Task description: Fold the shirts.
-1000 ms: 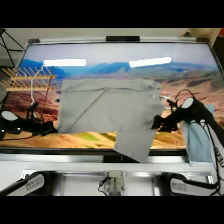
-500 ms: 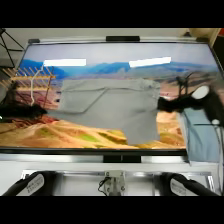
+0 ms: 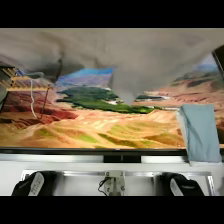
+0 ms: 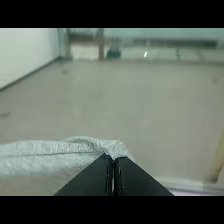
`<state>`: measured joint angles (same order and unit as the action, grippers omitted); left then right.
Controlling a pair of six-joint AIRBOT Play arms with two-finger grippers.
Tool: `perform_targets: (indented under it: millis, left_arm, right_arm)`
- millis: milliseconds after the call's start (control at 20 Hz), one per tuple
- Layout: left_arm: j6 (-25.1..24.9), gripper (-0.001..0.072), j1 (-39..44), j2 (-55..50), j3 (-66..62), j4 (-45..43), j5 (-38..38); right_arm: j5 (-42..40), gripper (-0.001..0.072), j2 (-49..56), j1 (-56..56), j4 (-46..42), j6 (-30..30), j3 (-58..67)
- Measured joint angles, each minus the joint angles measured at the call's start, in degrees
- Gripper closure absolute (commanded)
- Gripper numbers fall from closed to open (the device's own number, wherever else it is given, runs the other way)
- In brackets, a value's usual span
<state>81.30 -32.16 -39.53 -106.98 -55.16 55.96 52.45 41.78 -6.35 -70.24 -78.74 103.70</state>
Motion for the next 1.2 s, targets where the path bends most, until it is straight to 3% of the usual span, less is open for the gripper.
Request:
perform_targets:
  millis: [200,400,600,800,1000,1200]
  left_arm:
    - [3.7,0.0677,-1.5,4.6,-3.5,-4.5,0.3]
    - [4.7,0.0677,-1.9,4.7,-4.4,-6.5,6.7]
    - [2.7,0.0680,-2.1,0.4,-2.0,-6.4,16.8]
    - [-1.1,0.0681,-0.6,-5.4,11.5,-3.0,23.5]
    - [-2.2,0.0681,7.8,-14.5,28.9,-6.4,16.9]
    - [1.4,0.0680,16.3,-31.2,31.8,-9.6,4.7]
  right_arm:
    - [5.9,0.0645,-4.1,0.0,-3.3,-1.6,2.8]
    - [12.5,0.0645,-3.8,0.0,-5.8,-3.1,3.6]
    - [22.4,0.0645,2.8,0.0,-7.8,-4.3,3.8]
    - [30.7,0.0645,15.4,0.0,-8.2,-5.5,2.3]
    - [31.1,0.0645,30.8,0.8,-7.8,-7.3,-3.1]
    - [20.2,0.0645,45.6,3.1,-7.5,-8.6,-6.3]
